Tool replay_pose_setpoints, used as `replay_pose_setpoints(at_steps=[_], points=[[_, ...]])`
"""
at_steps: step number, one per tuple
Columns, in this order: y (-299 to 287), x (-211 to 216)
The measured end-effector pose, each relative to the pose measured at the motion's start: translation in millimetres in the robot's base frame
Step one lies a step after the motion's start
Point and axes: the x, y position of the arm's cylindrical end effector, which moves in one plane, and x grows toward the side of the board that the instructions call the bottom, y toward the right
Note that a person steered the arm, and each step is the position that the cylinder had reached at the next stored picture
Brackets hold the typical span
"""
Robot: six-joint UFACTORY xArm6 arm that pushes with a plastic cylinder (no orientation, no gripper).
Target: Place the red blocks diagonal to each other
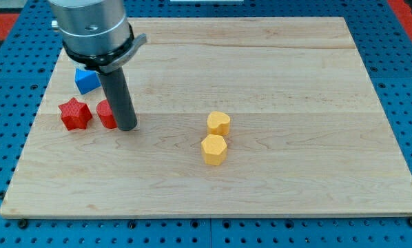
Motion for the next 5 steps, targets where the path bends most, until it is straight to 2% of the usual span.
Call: replay_pose_setpoints(at_steps=[2, 3, 4, 5], points=[[19, -23], [17, -19], [1, 12], [-64, -8]])
